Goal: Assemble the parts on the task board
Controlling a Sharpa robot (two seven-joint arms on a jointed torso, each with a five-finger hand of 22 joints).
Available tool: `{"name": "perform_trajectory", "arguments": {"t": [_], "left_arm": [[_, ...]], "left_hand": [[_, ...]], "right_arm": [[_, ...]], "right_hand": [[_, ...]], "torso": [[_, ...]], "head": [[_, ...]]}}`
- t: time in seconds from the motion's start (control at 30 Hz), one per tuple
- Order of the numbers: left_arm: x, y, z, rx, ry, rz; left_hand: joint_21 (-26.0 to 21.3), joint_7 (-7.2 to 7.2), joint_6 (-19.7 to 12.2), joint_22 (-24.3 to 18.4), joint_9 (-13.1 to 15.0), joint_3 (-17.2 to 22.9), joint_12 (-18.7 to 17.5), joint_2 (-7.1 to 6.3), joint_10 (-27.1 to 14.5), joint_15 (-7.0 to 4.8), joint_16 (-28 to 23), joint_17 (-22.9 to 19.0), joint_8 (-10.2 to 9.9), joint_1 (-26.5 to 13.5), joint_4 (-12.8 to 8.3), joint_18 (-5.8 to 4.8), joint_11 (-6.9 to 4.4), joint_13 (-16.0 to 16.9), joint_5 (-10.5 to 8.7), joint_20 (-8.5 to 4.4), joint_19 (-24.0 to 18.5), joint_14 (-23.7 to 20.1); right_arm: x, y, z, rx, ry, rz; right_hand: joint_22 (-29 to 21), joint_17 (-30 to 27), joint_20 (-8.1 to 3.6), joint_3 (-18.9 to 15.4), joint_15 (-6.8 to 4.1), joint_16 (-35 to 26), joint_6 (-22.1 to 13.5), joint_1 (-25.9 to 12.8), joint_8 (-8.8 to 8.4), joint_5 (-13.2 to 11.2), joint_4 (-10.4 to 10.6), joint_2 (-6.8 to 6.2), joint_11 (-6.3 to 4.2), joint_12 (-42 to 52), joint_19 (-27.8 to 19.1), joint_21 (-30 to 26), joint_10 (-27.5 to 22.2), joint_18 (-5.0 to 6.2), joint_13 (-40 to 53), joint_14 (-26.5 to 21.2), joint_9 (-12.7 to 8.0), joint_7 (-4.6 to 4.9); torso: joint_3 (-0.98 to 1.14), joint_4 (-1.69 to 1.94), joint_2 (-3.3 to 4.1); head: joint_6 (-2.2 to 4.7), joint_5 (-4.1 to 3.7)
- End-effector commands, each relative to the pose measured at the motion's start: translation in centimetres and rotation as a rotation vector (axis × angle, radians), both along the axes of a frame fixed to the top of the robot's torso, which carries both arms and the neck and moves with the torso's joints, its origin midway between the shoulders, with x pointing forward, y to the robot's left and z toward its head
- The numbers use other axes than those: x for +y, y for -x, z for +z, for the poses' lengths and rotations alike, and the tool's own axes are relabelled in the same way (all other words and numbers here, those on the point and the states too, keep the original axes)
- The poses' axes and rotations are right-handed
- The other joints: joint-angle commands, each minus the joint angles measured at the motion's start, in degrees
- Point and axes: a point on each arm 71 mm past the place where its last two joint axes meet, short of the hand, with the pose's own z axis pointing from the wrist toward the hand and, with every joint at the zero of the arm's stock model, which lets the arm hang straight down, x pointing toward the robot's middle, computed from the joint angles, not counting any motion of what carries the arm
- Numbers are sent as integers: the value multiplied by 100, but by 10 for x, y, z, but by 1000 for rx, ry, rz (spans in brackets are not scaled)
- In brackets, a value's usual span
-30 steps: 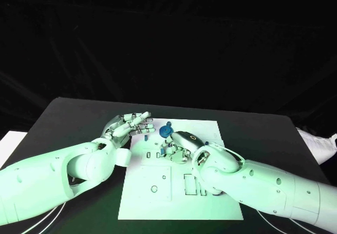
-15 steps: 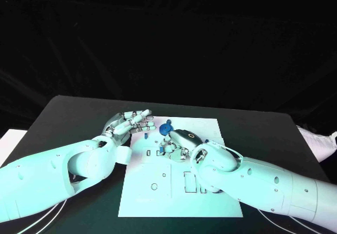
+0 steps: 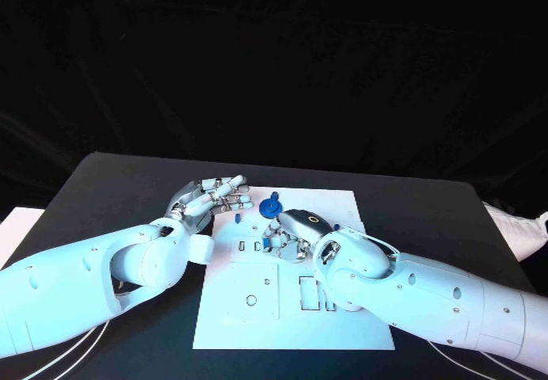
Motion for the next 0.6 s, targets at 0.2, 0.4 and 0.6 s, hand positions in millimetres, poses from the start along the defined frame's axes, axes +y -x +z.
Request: {"name": "perform_trajectory", "arguments": {"t": [0.2, 0.4, 0.6], "left_arm": [[-2, 0, 2, -10, 15, -16], [-2, 0, 2, -10, 15, -17], [-2, 0, 2, -8, 15, -18]], "left_hand": [[-28, 28, -27, -6, -5, 2, -16, 18, -18, 40, -36, 7, -24, 17, -36, 6, 24, -9, -21, 35, 14, -16], [-28, 28, -27, -6, -5, 2, -16, 18, -18, 40, -36, 7, -24, 17, -36, 6, 24, -9, -21, 35, 14, -16], [-28, 28, -27, -6, -5, 2, -16, 18, -18, 40, -36, 7, -24, 17, -36, 6, 24, -9, -21, 35, 14, -16]], "right_arm": [[-5, 3, -16, 65, 109, -13], [-5, 3, -15, 61, 103, -27], [-6, 2, -14, 43, 90, -49]], "right_hand": [[-18, 1014, -25, -42, -38, -35, 141, -120, 13, 4, 10, -19, -95, -49, -15, -9, 42, -33, -103, 493, 50, -82], [-30, 974, -3, -149, 4, -58, -70, -326, -121, -15, 98, -172, -31, -238, -19, -20, -53, -34, -229, 485, -4, 5], [-64, 915, 85, -290, 102, -93, -418, -485, -310, -8, 211, -326, 83, -669, -37, -45, -287, -29, -533, 471, -100, 131]], "torso": [[-3, -1, -3], [-2, 0, -2], [-5, 1, -2]], "head": [[-3, -5], [3, -23], [9, -37]]}}
